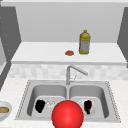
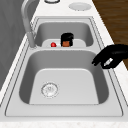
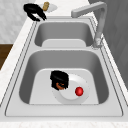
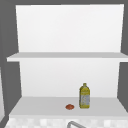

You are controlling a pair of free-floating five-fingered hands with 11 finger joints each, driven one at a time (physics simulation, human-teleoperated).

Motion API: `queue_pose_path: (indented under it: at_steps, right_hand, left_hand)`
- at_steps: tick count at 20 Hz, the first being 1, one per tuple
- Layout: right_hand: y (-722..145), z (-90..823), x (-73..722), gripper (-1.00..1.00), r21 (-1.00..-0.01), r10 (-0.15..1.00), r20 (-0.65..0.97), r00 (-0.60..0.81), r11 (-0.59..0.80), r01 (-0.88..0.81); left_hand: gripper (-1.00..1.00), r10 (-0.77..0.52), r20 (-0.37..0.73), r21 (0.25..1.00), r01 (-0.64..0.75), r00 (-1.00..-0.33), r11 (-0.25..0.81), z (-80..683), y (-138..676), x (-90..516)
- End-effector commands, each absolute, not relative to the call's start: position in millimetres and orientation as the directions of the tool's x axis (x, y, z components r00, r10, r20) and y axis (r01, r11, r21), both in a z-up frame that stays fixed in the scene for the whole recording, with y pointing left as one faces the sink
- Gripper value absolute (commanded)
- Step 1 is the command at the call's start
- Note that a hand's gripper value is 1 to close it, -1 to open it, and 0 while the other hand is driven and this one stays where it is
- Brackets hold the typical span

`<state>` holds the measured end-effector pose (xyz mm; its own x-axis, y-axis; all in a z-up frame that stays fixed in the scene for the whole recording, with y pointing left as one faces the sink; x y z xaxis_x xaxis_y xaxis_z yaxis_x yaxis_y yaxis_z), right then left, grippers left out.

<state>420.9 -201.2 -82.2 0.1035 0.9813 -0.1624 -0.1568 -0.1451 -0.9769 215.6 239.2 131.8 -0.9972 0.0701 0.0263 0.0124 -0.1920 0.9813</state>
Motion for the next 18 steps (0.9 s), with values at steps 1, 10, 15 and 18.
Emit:
queue_pose_path:
  at_steps: [1,10,15,18]
  right_hand:
    - [-194,-89,437,1.00,-0.954,0.982,-0.180,0.063,-0.159,-0.254]
    - [-191,-128,461,1.00,-0.959,0.983,-0.158,0.090,-0.131,-0.251]
    - [-191,-116,462,1.00,-0.938,0.979,-0.182,0.093,-0.144,-0.316]
    - [-192,-110,463,-1.00,-0.939,0.979,-0.177,0.098,-0.138,-0.314]
  left_hand:
    - [0.00,0.070,0.026,0.981,0.012,-0.997,-0.192,132,239,216]
    - [0.00,0.070,0.026,0.981,0.012,-0.997,-0.192,132,239,216]
    - [0.00,0.070,0.026,0.981,0.012,-0.997,-0.192,132,239,216]
    - [0.00,0.070,0.026,0.981,0.012,-0.997,-0.192,132,239,216]
